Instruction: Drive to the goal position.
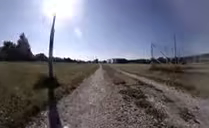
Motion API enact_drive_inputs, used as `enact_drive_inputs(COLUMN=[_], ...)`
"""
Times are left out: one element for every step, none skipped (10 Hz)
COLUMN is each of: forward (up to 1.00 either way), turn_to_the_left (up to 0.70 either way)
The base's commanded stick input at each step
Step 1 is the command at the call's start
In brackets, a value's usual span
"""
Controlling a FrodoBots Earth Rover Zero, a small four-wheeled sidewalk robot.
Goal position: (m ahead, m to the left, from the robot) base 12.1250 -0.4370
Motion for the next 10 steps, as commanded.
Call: enact_drive_inputs(forward=[0.5, 0.5, 0.5, 0.5, 0.5, 0.5, 0.5, 0.5, 0.5, 0.5], turn_to_the_left=[0.0, 0.0, 0.0, 0.0, 0.0, 0.0, 0.0, 0.0, 0.0, 0.0])
